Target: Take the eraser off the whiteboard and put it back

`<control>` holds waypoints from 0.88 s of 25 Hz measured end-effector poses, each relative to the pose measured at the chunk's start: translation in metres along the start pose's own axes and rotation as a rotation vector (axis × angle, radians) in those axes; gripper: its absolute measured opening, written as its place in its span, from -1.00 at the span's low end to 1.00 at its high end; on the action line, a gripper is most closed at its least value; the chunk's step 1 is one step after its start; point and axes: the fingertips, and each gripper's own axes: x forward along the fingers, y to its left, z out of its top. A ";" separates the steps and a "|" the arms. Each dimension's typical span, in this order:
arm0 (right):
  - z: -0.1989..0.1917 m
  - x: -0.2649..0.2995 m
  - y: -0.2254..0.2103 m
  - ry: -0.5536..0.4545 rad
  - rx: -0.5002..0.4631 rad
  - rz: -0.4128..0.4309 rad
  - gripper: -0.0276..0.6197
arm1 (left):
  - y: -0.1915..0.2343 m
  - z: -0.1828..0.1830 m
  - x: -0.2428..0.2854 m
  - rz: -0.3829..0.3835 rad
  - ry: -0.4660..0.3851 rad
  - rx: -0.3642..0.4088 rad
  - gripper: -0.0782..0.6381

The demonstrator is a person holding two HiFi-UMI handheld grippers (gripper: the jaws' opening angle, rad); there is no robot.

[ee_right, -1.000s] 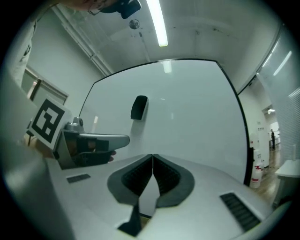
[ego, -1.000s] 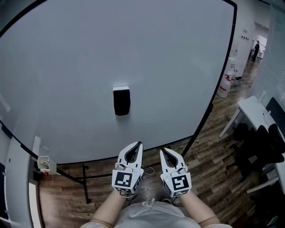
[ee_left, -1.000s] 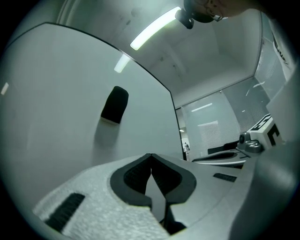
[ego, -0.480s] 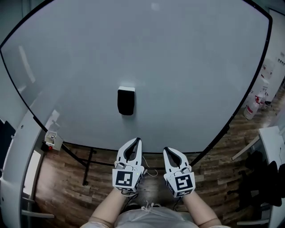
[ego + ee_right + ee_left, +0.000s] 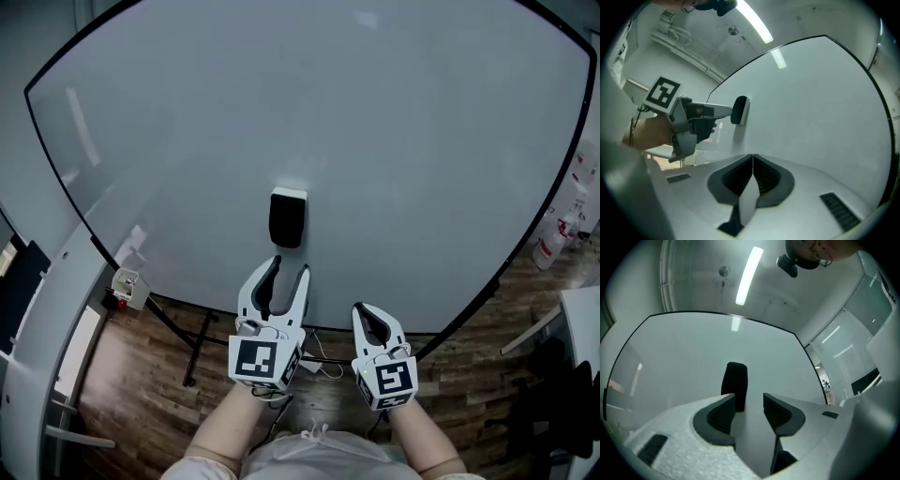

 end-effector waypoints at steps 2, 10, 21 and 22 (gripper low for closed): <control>0.003 0.005 0.006 -0.008 -0.008 0.014 -0.83 | 0.012 0.006 0.010 0.018 0.001 0.002 -0.17; -0.005 0.016 0.025 0.006 -0.002 0.066 -0.83 | 0.034 0.025 0.052 0.076 0.055 0.054 0.06; -0.010 0.022 0.013 0.018 -0.005 0.027 -0.83 | 0.043 0.023 0.075 0.123 0.062 0.086 0.09; -0.011 0.022 0.011 0.019 -0.003 0.022 -0.83 | 0.043 0.023 0.075 0.126 0.058 0.086 0.09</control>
